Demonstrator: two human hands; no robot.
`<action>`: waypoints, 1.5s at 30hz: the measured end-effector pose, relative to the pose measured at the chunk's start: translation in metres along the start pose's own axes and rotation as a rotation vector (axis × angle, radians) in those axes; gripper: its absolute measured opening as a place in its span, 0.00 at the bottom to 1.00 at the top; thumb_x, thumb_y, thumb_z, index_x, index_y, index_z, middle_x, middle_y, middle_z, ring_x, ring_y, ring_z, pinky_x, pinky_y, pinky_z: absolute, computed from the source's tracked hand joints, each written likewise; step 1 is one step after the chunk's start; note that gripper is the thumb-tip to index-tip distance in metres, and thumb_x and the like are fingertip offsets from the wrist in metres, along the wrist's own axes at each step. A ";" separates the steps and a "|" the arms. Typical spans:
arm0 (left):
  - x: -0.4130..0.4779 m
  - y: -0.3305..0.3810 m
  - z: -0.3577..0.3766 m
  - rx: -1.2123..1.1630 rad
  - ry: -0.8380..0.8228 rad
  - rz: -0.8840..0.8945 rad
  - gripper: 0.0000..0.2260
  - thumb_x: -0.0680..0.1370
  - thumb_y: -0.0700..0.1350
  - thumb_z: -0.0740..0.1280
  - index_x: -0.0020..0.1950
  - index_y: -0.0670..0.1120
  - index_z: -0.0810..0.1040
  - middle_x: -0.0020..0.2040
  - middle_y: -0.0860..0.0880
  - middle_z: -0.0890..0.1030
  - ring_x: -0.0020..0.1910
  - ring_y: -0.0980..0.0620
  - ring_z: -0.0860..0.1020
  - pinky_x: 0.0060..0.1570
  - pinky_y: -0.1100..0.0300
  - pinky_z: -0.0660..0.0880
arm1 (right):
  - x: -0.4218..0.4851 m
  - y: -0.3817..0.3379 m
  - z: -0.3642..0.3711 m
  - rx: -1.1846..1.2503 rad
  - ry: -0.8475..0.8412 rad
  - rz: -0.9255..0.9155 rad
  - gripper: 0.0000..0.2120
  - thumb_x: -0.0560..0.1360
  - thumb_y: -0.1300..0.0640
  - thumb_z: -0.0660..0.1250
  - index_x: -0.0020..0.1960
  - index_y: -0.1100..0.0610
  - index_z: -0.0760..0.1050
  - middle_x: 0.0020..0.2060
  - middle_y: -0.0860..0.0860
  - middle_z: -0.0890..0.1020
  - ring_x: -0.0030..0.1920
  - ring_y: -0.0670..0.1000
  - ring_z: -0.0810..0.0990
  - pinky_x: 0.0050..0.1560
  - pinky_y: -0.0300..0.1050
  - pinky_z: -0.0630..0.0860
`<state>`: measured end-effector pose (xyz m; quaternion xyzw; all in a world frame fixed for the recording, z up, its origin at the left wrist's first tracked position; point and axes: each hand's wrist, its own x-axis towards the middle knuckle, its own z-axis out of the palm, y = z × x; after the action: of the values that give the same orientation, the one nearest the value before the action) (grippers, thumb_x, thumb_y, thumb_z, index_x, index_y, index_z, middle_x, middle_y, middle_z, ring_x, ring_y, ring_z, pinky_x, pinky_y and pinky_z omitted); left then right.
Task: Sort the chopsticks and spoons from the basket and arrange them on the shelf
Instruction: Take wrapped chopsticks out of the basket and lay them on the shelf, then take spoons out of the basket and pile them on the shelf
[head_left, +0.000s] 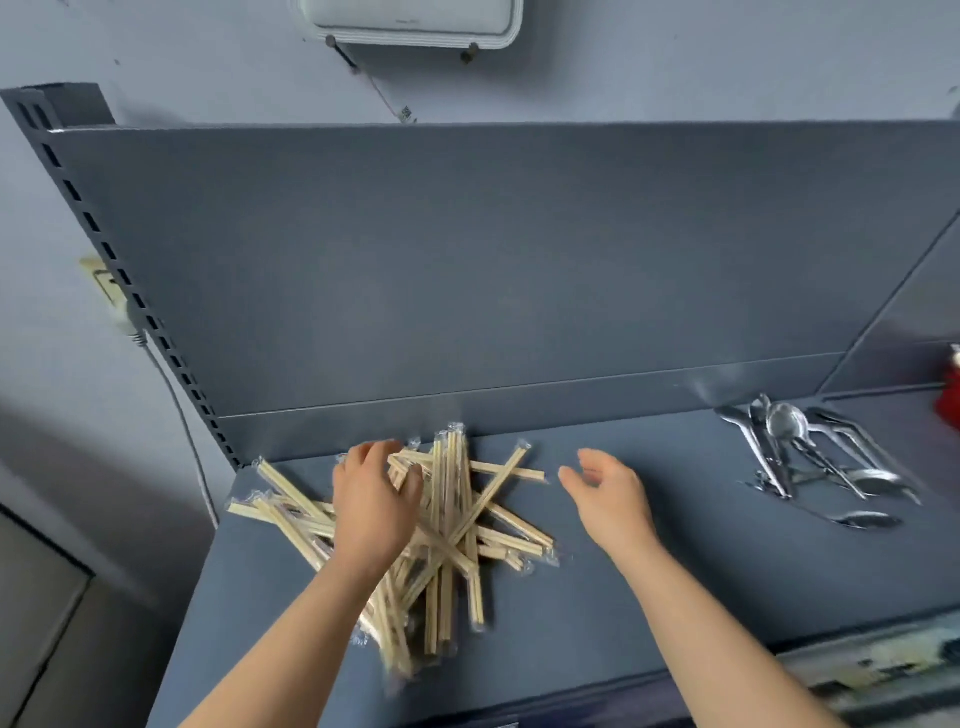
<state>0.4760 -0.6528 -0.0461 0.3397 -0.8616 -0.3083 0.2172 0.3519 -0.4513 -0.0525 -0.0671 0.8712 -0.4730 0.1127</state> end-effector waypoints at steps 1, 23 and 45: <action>-0.002 0.010 0.003 -0.022 -0.008 0.046 0.14 0.77 0.46 0.67 0.61 0.46 0.77 0.62 0.45 0.76 0.60 0.42 0.72 0.63 0.50 0.66 | -0.001 0.006 -0.015 0.034 0.041 0.008 0.20 0.77 0.53 0.68 0.67 0.56 0.73 0.64 0.51 0.78 0.63 0.49 0.76 0.60 0.42 0.70; -0.147 0.382 0.272 -0.470 -0.571 0.353 0.02 0.77 0.42 0.68 0.48 0.49 0.78 0.40 0.54 0.81 0.40 0.56 0.78 0.37 0.75 0.69 | -0.022 0.237 -0.455 0.176 0.694 0.180 0.17 0.78 0.55 0.66 0.67 0.57 0.75 0.60 0.50 0.80 0.52 0.43 0.75 0.51 0.36 0.67; -0.127 0.616 0.518 -0.295 -0.646 0.434 0.12 0.74 0.42 0.71 0.57 0.44 0.80 0.51 0.48 0.83 0.48 0.50 0.80 0.51 0.58 0.75 | 0.188 0.345 -0.670 -0.066 0.503 0.124 0.13 0.77 0.55 0.67 0.61 0.56 0.80 0.56 0.49 0.82 0.54 0.47 0.80 0.54 0.37 0.74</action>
<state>-0.0187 -0.0060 -0.0197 0.0012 -0.8837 -0.4661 0.0419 -0.0076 0.2362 -0.0137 0.1023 0.8892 -0.4384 -0.0811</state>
